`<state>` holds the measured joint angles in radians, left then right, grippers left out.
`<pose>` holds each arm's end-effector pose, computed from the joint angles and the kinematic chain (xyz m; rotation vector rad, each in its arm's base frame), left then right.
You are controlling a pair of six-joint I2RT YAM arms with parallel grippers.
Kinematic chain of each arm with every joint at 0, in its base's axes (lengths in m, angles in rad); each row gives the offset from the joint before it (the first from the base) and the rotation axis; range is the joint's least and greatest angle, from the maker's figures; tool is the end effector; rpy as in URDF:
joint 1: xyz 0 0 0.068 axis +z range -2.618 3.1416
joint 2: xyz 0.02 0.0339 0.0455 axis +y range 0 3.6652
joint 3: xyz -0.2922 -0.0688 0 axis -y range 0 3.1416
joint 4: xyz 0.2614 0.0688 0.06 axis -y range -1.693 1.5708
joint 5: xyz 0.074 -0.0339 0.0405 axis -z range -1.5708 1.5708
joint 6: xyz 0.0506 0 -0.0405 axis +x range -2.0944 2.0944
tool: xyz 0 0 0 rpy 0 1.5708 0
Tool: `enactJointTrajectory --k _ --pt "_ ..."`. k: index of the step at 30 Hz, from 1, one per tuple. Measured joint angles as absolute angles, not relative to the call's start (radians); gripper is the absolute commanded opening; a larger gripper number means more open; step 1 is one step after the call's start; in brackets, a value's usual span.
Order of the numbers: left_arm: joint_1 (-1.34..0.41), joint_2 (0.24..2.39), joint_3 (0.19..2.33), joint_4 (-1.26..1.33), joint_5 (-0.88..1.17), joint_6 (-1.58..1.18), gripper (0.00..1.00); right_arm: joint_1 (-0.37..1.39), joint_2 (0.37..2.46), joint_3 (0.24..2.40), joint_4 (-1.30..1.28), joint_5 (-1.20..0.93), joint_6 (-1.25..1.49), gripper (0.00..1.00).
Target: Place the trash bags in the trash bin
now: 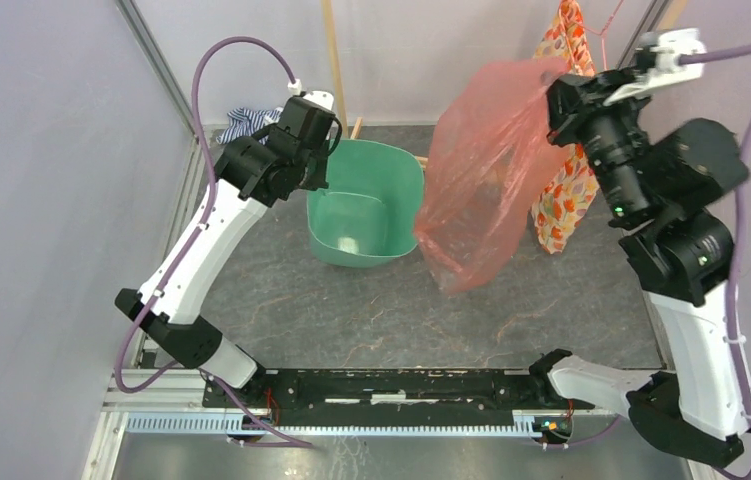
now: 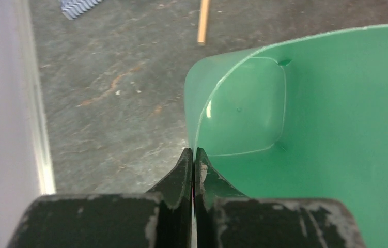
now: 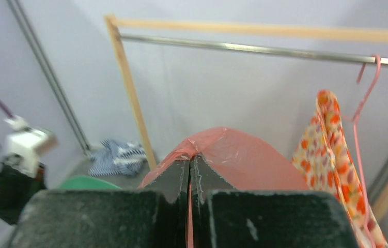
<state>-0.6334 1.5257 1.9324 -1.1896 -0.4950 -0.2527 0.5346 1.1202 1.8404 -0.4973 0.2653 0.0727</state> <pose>0.2618 -0.1624 0.4803 0.1920 2.2345 0.1117 0.1526 0.0749 0.6212 -0.0891 1.3606 0.3322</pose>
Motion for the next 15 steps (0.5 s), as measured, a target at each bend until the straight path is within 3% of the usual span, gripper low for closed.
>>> enactJointTrajectory --k 6,15 --pt "-0.626 1.552 1.913 -1.148 -0.327 -0.289 0.02 0.535 1.103 1.923 -0.363 0.174 0.121 0.0" --pt "-0.625 1.552 1.758 -1.036 -0.235 -0.357 0.03 0.535 1.158 1.97 -0.144 -0.008 0.294 0.0"
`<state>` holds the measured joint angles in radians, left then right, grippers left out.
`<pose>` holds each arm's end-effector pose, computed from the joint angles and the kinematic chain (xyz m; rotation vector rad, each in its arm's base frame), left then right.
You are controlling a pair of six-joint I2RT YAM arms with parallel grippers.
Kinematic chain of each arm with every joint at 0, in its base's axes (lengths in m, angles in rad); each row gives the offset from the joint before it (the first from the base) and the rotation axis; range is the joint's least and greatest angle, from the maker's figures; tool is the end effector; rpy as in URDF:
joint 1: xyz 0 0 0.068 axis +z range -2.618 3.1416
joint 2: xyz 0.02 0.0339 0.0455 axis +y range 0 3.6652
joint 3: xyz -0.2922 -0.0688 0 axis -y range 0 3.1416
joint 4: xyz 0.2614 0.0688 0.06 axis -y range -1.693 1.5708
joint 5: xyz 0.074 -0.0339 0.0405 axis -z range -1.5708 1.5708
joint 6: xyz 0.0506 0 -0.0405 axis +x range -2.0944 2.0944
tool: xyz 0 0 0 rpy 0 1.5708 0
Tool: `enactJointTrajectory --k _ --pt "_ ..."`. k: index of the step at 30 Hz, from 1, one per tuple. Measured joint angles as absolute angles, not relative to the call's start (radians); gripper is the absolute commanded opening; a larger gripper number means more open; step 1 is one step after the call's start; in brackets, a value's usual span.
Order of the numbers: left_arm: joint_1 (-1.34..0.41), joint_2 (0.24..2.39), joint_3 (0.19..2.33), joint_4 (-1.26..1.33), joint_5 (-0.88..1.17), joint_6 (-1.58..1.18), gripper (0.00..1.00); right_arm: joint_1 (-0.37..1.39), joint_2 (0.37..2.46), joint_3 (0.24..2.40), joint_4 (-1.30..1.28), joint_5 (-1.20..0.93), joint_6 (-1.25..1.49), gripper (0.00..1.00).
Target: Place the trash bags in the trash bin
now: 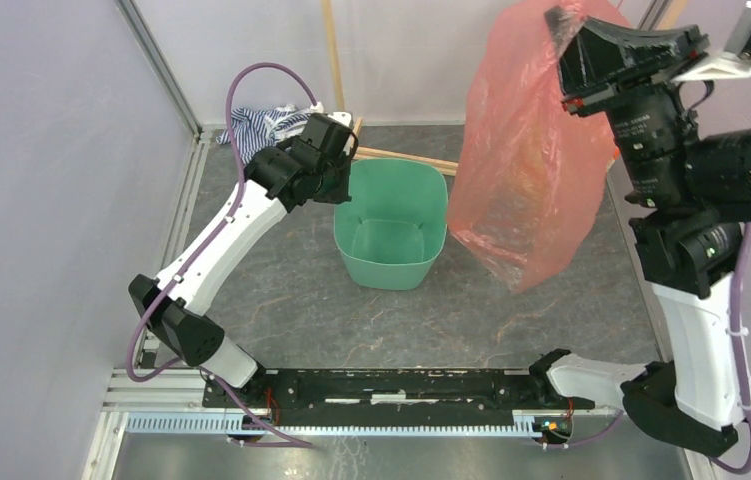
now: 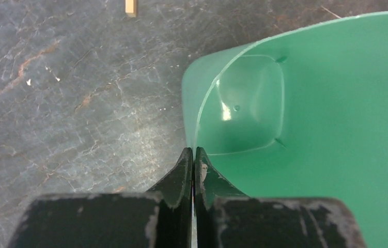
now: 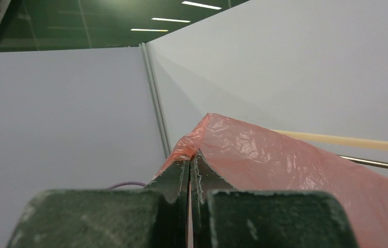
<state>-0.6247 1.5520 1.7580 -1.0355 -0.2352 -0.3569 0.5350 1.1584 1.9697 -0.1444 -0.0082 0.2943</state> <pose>0.2837 -0.1900 0.4270 0.2091 2.3696 -0.1876 0.1179 0.0703 0.6891 -0.1193 0.9214 0.7745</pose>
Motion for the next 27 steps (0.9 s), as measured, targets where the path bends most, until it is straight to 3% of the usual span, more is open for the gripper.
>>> enactJointTrajectory --k 5,13,21,27 --pt "-0.621 1.553 1.694 -0.984 -0.225 -0.396 0.17 0.535 1.214 1.98 -0.105 -0.061 0.362 0.0" --pt "-0.619 1.553 1.668 -0.9 -0.223 -0.434 0.51 0.535 1.228 1.972 -0.06 -0.121 0.444 0.0" --pt "-0.619 1.484 1.668 -0.852 -0.213 -0.443 0.68 0.535 1.255 1.983 0.006 -0.195 0.532 0.0" --pt "-0.619 1.316 1.665 -0.79 -0.163 -0.443 0.7 0.535 1.295 1.987 0.052 -0.241 0.614 0.0"
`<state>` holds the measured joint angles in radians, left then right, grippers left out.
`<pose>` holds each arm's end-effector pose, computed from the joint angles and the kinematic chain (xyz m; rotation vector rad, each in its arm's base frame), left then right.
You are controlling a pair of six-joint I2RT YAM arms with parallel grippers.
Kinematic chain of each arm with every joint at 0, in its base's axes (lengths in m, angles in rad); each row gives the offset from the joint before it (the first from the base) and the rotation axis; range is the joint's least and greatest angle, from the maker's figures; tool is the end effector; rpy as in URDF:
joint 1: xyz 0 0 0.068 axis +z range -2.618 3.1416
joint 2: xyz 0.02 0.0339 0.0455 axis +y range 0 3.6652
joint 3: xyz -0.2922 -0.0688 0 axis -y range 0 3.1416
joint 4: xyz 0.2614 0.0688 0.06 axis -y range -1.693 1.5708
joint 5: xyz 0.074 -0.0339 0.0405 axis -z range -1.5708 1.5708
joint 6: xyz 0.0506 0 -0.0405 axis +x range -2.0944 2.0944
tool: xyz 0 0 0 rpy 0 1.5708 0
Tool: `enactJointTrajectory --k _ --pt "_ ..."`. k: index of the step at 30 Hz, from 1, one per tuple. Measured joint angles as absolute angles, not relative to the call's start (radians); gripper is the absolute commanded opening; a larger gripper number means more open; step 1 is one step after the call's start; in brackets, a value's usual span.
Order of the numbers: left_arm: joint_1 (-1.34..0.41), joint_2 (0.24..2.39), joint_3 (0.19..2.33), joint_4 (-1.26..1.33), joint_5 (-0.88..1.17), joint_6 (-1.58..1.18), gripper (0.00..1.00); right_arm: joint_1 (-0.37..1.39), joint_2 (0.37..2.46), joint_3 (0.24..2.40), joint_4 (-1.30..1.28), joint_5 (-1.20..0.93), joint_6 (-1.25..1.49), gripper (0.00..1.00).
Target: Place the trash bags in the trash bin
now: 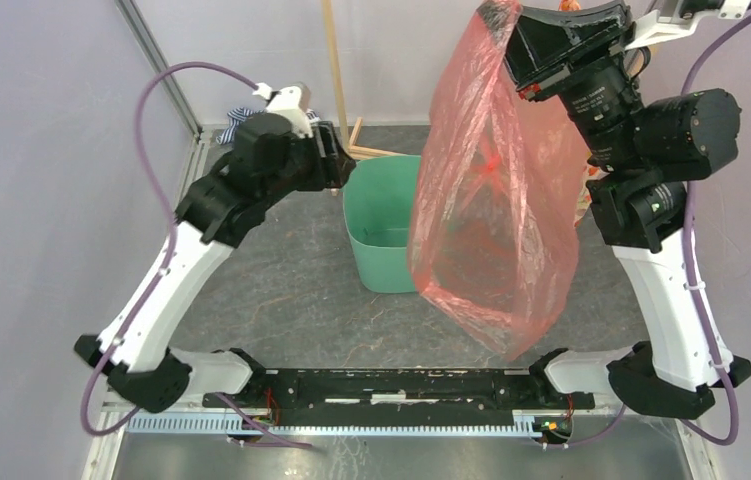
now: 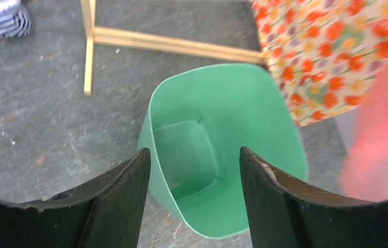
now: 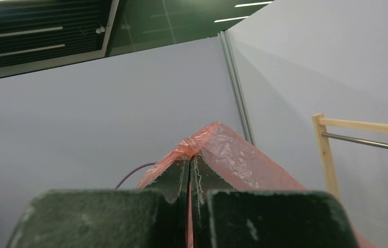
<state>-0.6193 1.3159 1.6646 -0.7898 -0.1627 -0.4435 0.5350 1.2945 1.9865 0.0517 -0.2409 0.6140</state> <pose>0.2357 -0.1579 0.4891 0.0741 2.0421 -0.5119 0.1607 0.1092 0.6910 -0.2069 0.8850 1.1740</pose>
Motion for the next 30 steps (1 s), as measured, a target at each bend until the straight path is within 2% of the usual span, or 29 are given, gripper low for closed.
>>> enactJointTrajectory --k 11,17,21,26,29,30 --pt "-0.619 1.048 1.676 -0.691 0.003 -0.466 0.86 0.535 1.372 1.988 0.146 -0.319 0.782 0.0" --pt "-0.619 1.007 1.741 -0.662 0.089 -0.483 0.89 0.543 1.402 1.967 0.16 -0.325 0.854 0.0" --pt "-0.619 1.006 1.769 -0.663 0.036 -0.483 0.87 0.543 1.401 1.943 0.157 -0.325 0.879 0.0" --pt "-0.619 1.069 1.788 -0.661 -0.158 -0.482 0.83 0.544 1.375 1.876 0.139 -0.332 0.884 0.0" --pt "-0.616 1.176 1.795 -0.64 -0.215 -0.482 0.75 0.544 1.357 1.854 0.092 -0.34 0.868 0.0" --pt "-0.616 1.204 1.795 -0.635 -0.221 -0.481 0.69 0.545 1.352 1.853 0.073 -0.34 0.859 0.0"
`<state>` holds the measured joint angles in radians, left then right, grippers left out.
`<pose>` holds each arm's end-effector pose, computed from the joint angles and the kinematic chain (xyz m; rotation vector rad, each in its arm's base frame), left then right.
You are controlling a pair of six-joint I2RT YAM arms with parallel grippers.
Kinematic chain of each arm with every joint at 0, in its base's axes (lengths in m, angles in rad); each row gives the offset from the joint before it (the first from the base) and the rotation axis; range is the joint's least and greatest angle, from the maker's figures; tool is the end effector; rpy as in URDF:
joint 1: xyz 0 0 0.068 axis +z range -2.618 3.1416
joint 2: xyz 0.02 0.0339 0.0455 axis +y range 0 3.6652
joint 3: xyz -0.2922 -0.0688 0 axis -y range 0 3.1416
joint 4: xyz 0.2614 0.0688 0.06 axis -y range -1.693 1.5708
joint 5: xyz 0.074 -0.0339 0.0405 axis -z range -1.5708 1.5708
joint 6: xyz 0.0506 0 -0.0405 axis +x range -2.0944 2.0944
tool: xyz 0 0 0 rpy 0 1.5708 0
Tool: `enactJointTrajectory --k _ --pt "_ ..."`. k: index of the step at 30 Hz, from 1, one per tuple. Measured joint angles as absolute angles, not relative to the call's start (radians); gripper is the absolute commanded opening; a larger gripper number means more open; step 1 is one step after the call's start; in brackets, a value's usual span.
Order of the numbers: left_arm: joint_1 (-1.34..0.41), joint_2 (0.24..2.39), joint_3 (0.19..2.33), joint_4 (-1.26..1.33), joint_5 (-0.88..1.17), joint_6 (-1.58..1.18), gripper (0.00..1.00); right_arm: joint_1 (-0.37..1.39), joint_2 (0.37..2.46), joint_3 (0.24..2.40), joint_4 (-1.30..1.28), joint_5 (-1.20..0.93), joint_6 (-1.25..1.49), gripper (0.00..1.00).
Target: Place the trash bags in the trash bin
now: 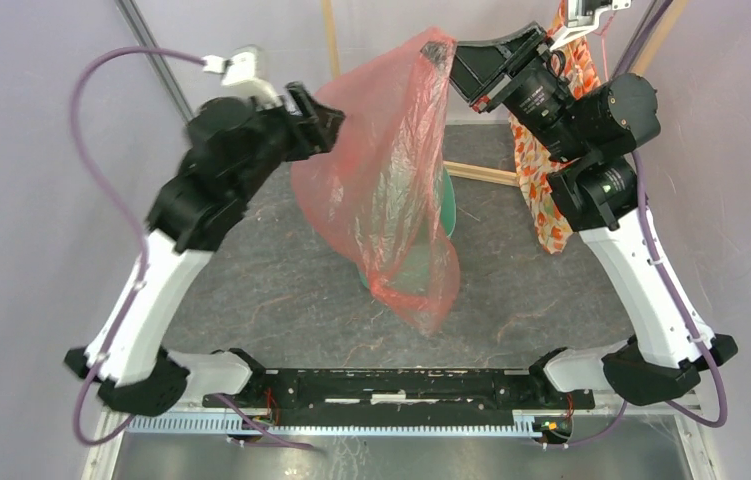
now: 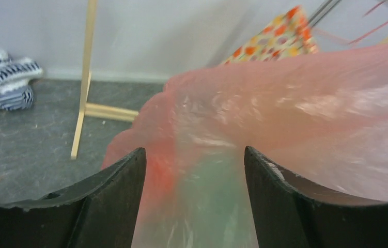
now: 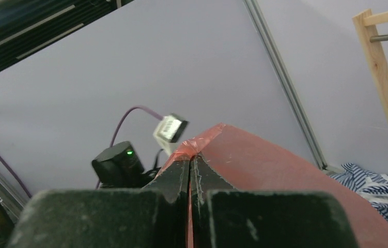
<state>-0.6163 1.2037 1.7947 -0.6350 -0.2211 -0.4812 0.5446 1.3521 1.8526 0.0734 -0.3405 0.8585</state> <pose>0.1876 -0.1193 0.5763 -0.0633 1.6540 -0.6657 0.2131 0.1488 0.6429 -0.1694 1.1286 1.4333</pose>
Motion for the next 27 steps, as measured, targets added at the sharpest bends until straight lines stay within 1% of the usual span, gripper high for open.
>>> enactJointTrajectory --k 2,5,10,15,19,27 --pt "-0.615 1.284 1.792 -0.631 -0.227 -0.481 0.6 0.546 1.342 1.855 0.035 -0.339 0.831 0.0" --pt "-0.614 1.349 1.752 -0.637 -0.213 -0.481 0.54 0.546 1.338 1.883 -0.034 -0.324 0.781 0.0" --pt "-0.614 1.353 1.677 -0.655 -0.167 -0.481 0.45 0.548 1.333 1.959 -0.132 -0.264 0.682 0.0" --pt "-0.62 1.361 1.652 -0.636 -0.081 -0.482 0.42 0.547 1.324 1.972 -0.173 -0.229 0.616 0.0" --pt "-0.651 1.382 1.621 -0.615 -0.045 -0.482 0.38 0.525 1.354 1.975 -0.19 -0.235 0.587 0.0" --pt "-0.702 1.381 1.48 -0.595 -0.006 -0.488 0.3 0.454 1.526 1.972 -0.173 -0.378 0.652 0.0"
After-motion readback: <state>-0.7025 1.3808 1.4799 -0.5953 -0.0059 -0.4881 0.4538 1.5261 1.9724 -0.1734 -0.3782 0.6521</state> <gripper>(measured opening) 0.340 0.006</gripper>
